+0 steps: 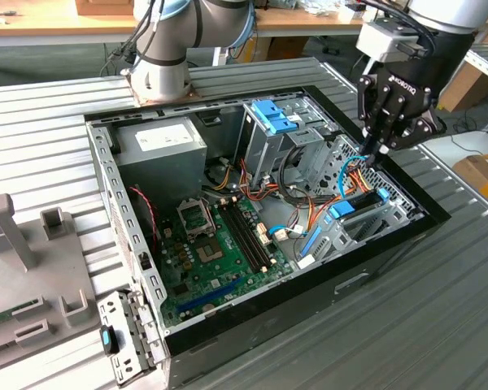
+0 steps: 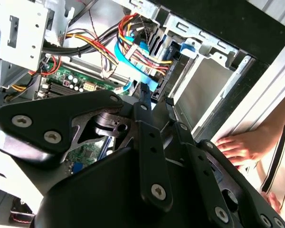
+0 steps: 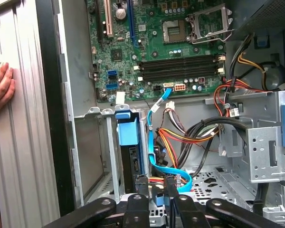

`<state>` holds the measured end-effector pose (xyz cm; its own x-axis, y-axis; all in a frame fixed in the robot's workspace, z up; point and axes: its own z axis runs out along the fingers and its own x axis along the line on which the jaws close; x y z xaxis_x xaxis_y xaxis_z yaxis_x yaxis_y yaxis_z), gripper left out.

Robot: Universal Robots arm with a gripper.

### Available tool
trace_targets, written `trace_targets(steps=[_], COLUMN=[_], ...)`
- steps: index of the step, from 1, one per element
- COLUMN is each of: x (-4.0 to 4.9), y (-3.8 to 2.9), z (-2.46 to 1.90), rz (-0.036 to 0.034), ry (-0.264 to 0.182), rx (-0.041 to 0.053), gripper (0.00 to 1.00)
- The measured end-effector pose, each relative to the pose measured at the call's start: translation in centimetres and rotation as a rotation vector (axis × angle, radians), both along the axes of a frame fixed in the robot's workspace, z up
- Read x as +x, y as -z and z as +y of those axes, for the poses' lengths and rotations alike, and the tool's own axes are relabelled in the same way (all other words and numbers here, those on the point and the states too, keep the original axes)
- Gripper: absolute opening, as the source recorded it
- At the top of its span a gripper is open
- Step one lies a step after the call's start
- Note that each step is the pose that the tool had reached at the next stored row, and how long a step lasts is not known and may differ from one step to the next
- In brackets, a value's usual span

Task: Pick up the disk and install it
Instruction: 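Insert the first disk wire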

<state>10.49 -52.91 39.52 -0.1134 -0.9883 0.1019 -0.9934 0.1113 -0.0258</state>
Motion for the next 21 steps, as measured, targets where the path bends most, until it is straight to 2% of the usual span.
trace_targets(steps=[5, 12, 13, 15, 19, 20, 21], x=[0.01, 0.01, 0.01, 0.01, 0.01, 0.0, -0.45], y=[1.04, 1.1, 1.1, 1.11, 1.13, 1.2, 1.42], z=[-0.02, -0.01, -0.01, -0.02, -0.01, -0.22, -1.03], rz=[0.0, 0.0001, 0.0, 0.0, 0.0, 0.0, -0.0004], ry=[0.011, 0.012, 0.012, 0.012, 0.012, 0.012, 0.006], rx=[0.0, -0.0001, -0.0001, -0.0001, -0.0001, 0.0001, 0.0], gripper=[0.27, 0.27, 0.26, 0.16, 0.16, 0.16, 0.16])
